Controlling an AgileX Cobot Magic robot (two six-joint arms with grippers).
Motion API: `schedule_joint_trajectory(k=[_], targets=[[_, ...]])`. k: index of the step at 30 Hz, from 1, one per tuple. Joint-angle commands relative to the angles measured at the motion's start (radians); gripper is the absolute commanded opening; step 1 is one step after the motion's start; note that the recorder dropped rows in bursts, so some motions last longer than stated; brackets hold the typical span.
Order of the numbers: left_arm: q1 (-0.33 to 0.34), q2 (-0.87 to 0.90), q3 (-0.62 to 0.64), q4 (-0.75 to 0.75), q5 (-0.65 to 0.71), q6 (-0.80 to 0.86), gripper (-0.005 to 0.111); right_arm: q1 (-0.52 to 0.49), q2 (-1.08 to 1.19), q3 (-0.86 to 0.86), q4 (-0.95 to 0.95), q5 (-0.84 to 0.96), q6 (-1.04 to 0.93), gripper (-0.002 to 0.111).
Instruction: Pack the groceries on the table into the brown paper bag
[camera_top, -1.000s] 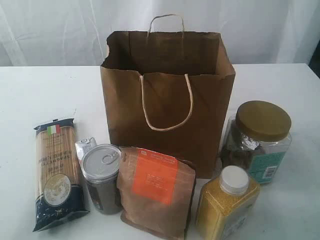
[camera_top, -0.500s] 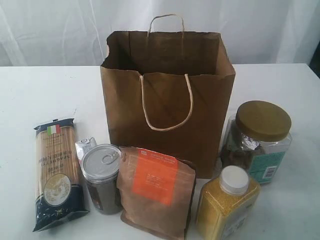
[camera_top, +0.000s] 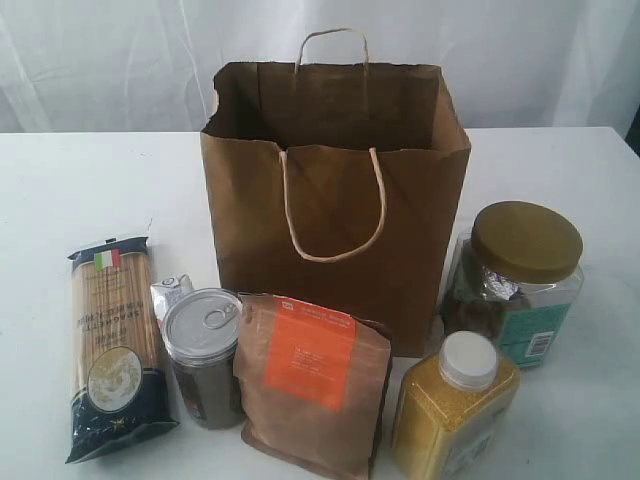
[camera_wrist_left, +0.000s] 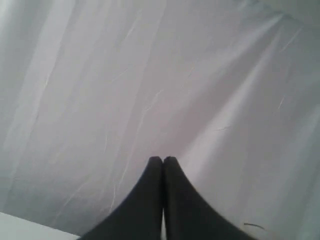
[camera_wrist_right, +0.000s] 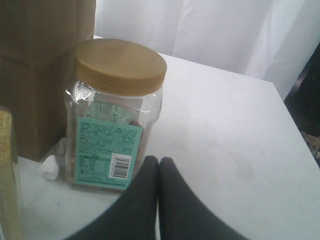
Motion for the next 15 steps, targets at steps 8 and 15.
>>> schedule_joint_trajectory(k=[8,15], targets=[[-0.004,0.583,-0.184,1.104,-0.393,-0.700,0.034,-0.006,-0.007,0.006,-0.003,-0.006,0.002,0.000],[-0.075,0.746,-0.184,1.104,-0.394,-0.571,0.059,-0.006,-0.007,0.006,-0.003,-0.006,0.002,0.000]])
